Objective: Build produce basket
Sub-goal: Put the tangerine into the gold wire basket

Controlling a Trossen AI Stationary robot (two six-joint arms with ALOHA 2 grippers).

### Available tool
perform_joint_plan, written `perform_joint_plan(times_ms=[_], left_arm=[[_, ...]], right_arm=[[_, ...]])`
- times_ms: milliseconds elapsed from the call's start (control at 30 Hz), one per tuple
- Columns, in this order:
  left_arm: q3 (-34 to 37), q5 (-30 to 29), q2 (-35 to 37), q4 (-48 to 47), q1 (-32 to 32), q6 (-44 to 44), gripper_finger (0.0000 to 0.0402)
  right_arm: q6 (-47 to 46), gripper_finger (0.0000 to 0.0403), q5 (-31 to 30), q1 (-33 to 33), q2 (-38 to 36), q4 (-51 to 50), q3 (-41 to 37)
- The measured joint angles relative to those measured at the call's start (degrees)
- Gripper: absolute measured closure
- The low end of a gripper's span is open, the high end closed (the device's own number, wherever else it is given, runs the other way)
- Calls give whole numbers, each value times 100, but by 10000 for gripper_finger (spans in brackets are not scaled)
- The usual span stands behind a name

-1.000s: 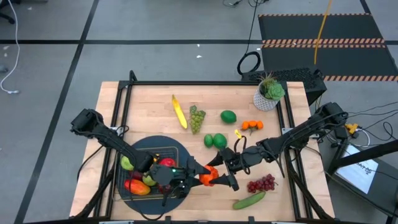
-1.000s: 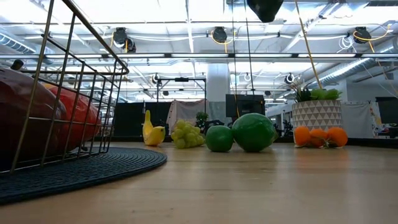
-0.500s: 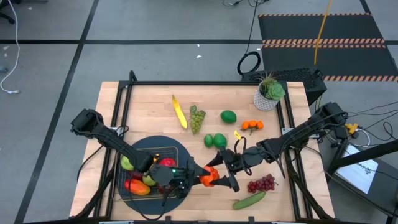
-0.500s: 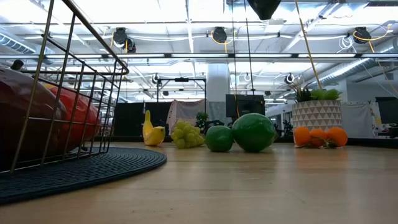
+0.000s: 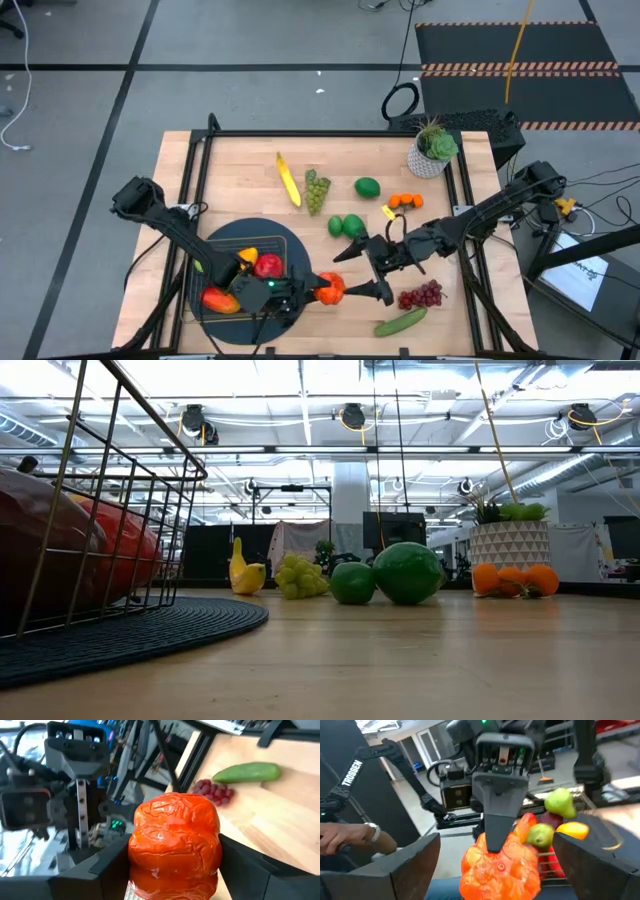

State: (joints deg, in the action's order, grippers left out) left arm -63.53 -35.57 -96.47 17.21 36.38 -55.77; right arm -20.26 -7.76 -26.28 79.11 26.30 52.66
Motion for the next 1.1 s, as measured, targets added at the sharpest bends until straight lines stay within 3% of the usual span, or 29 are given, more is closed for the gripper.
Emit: perform_joint_plan(times_ms=[167,400,633,833,1000,1100], left_arm=[[0,-641,89,-174,274,368,139],[0,-991,679,-1138,596,1594,150],[-2,-1404,1457,-3055,1046,3725,130],[-2,-1395,2103,-4741,1443,5758,143],[17,-1391,2304,-5998,1550,7415,140],[149,-1373,2304,-6381,1505,7969,126]], right_arm=[[594,25,-506,-104,-365,-176,0],[1215,25,-1245,-317,-863,-729,0],[1260,25,-1347,-335,-974,-1058,-2],[1389,25,-1345,-249,-972,-1064,-2],[1270,25,-1345,-158,-972,-1077,-2],[1111,25,-1345,-147,-972,-1077,-2]])
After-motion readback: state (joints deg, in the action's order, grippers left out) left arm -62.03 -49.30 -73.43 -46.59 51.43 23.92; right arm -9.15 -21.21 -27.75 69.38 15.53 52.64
